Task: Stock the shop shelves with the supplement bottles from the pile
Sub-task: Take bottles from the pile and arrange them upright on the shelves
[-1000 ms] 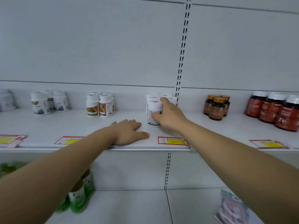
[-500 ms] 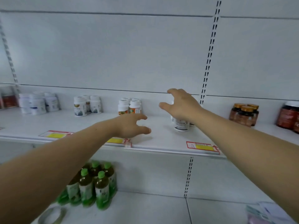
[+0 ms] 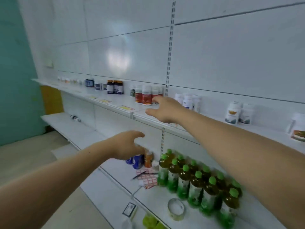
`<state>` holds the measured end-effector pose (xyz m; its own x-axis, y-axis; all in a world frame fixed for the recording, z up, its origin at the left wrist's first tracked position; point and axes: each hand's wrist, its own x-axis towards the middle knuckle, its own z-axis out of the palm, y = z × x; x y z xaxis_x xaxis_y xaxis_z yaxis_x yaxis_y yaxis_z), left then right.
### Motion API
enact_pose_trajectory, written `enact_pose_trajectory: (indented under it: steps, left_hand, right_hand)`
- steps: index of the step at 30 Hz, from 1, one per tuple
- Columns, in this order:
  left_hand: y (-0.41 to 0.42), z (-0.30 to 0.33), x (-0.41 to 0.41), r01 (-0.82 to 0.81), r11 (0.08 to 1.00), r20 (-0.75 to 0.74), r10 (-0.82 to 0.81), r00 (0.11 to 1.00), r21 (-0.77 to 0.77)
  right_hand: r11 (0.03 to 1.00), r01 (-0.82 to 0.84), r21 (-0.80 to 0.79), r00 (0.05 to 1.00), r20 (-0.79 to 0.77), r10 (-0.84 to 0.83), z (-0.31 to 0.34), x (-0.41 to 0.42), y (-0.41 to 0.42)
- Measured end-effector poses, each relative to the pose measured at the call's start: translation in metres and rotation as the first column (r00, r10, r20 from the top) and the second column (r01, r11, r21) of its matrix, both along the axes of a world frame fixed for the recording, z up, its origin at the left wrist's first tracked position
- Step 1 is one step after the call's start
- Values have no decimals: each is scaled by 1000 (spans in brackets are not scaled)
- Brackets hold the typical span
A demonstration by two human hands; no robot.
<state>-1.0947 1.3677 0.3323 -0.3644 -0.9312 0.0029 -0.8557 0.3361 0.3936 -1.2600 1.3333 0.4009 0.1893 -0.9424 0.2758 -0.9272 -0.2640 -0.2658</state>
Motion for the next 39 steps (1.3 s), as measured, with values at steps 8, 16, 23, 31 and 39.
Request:
enact_pose_trajectory:
  steps: [8,16,23,31,39]
  left_hand:
    - [-79,-53,178,-267,957,14,267,964,115]
    - [-221,-94,278,-401,901,13,405,914,164]
    - [-341,-102,368,-491,849,-42,507,861,195]
    - [-482,-142,521,-467,864,-49,483,874,190]
    - [-644,-155,697,-367,884,6,382,924,291]
  right_hand:
    - [930,-277,243,960,29,278,-60,205,-113]
    - [915,-273,298,958,-4,287,-128,305,-280]
    - [898,-275,342,959,33,281,-148,402,-422]
    - [903,-259,344,960,-11,279,-174,547,-569]
    - [898,-140,416,990,47,133,-182,698,-713]
